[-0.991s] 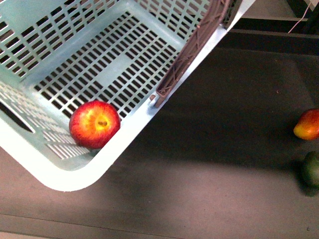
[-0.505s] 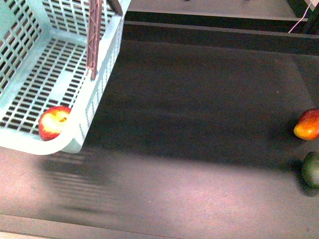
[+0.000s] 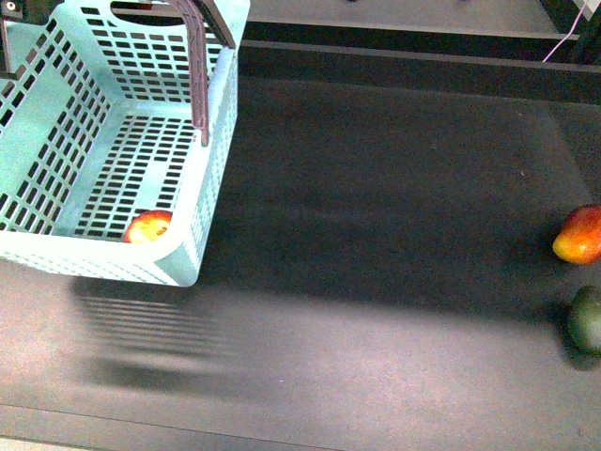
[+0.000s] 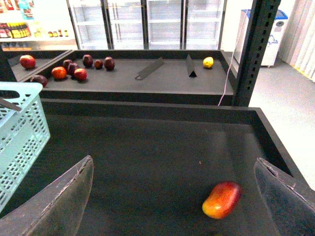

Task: Pick apple with right arm and hold basket with left

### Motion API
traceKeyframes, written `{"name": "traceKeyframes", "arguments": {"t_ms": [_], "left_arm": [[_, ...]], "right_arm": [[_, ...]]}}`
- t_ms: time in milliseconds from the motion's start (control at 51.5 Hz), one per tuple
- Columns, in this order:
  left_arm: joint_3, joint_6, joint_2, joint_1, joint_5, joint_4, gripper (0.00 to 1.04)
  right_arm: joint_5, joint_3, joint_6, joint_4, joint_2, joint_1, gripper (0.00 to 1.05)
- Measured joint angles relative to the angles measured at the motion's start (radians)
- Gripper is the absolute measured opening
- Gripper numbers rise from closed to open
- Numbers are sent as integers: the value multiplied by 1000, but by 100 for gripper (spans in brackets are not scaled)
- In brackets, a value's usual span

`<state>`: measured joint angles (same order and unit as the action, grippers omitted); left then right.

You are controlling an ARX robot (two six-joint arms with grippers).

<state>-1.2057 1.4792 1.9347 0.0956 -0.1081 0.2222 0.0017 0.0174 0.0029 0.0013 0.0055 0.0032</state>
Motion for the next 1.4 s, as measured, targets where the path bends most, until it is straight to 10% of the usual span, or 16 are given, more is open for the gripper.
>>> {"name": "traceKeyframes", "arguments": {"t_ms": [641, 1146, 1399], "left_arm": [[-7, -20, 83, -40, 27, -13, 18], [157, -43, -156, -44, -24, -24, 99], [272, -110, -401, -59, -108, -195, 98]], "right_arm": [[0, 0, 0, 0, 0, 0, 96], [0, 0, 0, 0, 0, 0, 96], [0, 0, 0, 0, 0, 0, 96]]}}
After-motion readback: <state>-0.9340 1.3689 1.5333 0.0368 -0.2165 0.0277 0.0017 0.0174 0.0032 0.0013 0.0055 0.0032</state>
